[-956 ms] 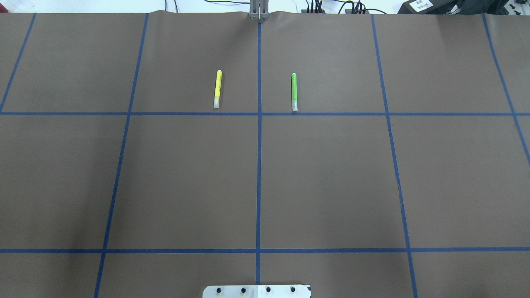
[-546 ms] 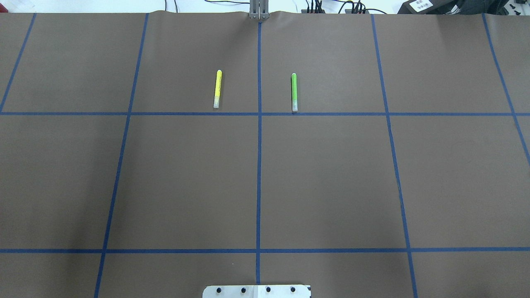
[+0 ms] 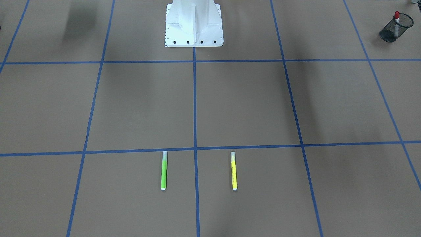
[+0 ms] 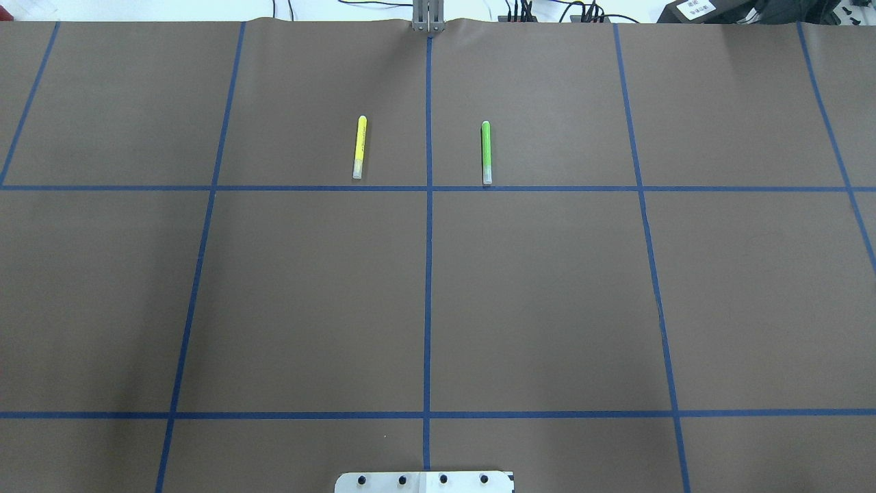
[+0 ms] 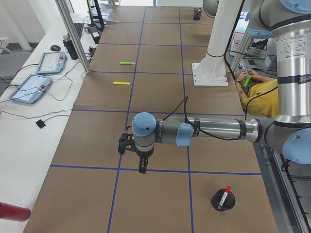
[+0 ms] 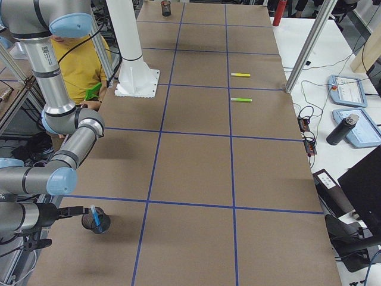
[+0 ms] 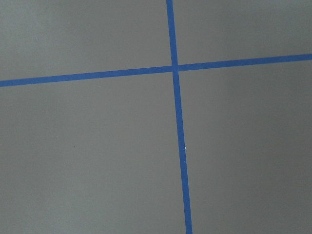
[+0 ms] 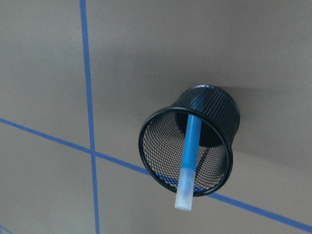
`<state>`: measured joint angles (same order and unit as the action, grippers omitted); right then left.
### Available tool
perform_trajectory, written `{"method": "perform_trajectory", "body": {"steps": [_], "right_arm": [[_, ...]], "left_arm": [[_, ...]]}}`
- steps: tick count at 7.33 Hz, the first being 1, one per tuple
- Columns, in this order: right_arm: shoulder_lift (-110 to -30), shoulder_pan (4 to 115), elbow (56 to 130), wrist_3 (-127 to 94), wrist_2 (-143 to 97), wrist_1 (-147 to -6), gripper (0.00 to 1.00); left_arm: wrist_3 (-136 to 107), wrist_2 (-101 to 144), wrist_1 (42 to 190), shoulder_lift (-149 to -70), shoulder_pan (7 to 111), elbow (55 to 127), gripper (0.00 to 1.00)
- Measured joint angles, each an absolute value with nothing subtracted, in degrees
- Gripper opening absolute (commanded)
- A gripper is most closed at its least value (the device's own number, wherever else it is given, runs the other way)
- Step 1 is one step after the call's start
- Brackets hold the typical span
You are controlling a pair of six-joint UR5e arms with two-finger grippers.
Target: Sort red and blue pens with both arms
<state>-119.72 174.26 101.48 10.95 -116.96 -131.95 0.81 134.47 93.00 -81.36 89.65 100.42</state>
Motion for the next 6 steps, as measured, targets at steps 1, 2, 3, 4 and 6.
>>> {"method": "perform_trajectory", "body": {"steps": [1,2,3,4,6], "right_arm": [[-119.71,173.72,101.42,10.55,-117.03,-127.32,1.0],[-119.71,172.81,101.38,9.65,-117.08,-122.47,1.0],[-119.7,171.36,101.35,8.04,-117.13,-117.58,1.0],[-119.62,169.4,101.34,5.85,-117.24,-113.08,1.0],[-119.38,163.94,101.35,1.29,-117.72,-104.42,1.0]], "left_arm": [[0.8,134.47,92.99,-81.26,89.65,100.32,1.0],[0.81,134.47,92.99,-81.09,89.65,100.25,1.0],[0.87,134.47,93.01,-80.81,89.65,100.24,1.0],[0.91,134.49,93.04,-80.53,89.65,100.26,1.0],[0.89,134.49,93.07,-80.37,89.65,100.28,1.0]]}}
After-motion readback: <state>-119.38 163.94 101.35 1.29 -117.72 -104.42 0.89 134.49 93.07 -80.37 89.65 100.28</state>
